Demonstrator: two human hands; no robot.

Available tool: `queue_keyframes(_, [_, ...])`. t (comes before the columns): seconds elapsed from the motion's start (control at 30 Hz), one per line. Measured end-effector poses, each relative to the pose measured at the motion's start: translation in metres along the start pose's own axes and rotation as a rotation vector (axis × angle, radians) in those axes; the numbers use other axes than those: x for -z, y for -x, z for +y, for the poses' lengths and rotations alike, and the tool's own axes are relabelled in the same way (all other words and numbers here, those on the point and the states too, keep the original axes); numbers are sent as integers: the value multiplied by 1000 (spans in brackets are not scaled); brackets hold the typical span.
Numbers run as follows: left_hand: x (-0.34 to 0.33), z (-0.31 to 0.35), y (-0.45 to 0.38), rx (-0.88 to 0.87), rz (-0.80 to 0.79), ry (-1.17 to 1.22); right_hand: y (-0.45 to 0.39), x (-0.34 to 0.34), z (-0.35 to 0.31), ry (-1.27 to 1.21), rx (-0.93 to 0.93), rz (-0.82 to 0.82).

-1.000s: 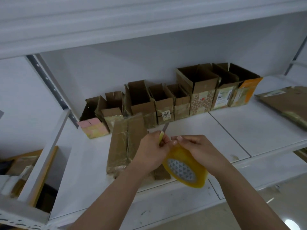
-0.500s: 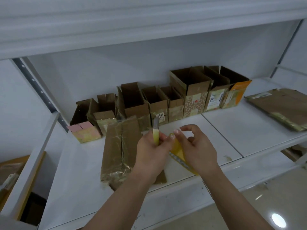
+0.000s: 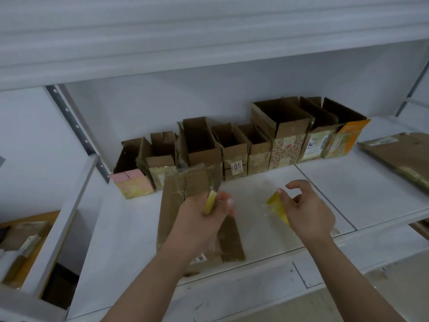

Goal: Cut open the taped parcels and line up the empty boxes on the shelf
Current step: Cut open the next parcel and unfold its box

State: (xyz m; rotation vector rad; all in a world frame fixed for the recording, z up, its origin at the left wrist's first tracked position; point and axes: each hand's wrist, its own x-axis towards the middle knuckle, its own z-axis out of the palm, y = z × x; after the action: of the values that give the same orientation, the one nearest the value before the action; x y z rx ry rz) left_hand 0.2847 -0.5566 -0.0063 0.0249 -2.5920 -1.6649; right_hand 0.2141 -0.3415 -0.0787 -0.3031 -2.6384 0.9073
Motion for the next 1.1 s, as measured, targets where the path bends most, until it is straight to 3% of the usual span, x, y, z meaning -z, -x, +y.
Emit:
queue_keyframes(0.2, [43,-26,-4,119,362,54,1,-40,26,234,304,-40])
queue_keyframes(0.37, [78,-65,1,235,480,-156,16,-74,54,213,372,-79])
queue_keyframes(0.53, [102,-134,7,484,350,-500,12,-78,49,134,276,-45])
queue_keyframes(0.67, [101,-180,19,523,203,-656,7,-73,41,4,183,-14])
queue_keyframes(0.8, [98,-200,26,566,133,-693,14,-58,25,-116,203,-32])
queue_keyframes(0.87, [96,-194,27,508,251,-591,19,-50,15,-149,252,-24])
queue_keyframes(0.97, [89,-158,29,248,422,-294,28,-37,-11,-178,333,-131])
queue_keyframes(1.1, [72,-116,34,-47,289,-103,55,-27,-60,-284,559,-318])
